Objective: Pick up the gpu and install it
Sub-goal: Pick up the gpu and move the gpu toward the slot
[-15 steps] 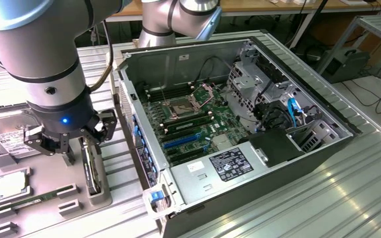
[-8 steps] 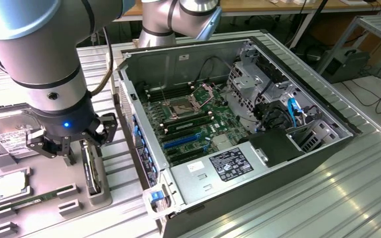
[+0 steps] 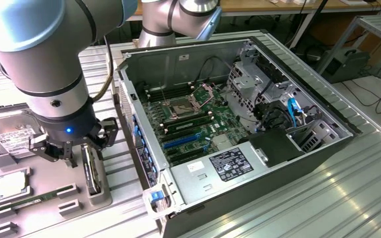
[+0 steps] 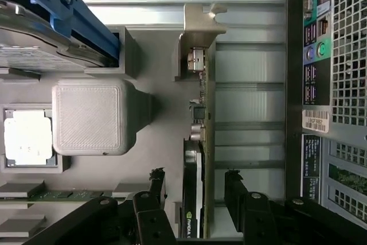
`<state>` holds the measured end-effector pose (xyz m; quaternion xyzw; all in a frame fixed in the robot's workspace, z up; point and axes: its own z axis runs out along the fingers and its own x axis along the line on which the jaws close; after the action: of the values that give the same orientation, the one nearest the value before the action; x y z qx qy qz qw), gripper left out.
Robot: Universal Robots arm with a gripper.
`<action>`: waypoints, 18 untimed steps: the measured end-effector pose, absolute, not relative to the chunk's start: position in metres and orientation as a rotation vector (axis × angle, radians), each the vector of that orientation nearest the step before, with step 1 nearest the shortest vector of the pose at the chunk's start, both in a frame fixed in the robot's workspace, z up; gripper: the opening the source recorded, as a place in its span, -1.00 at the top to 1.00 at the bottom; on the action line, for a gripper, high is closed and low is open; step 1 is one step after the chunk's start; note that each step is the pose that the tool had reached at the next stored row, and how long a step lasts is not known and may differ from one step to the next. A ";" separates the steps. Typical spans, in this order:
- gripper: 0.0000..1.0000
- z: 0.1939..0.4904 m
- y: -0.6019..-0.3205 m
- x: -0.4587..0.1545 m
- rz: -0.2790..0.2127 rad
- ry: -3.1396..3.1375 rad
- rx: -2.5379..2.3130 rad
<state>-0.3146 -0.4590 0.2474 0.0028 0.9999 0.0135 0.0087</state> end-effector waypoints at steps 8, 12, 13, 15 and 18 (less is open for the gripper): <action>-0.08 0.234 -0.459 -0.315 0.042 3.124 0.009; -0.08 0.229 -0.459 -0.315 0.042 3.124 0.009; -0.08 0.228 -0.459 -0.315 0.042 3.124 0.009; -0.08 0.228 -0.459 -0.315 0.042 3.124 0.009; -0.08 0.228 -0.459 -0.315 0.042 3.124 0.009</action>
<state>-0.3146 -0.4591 0.2280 0.0028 0.9999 0.0135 0.0087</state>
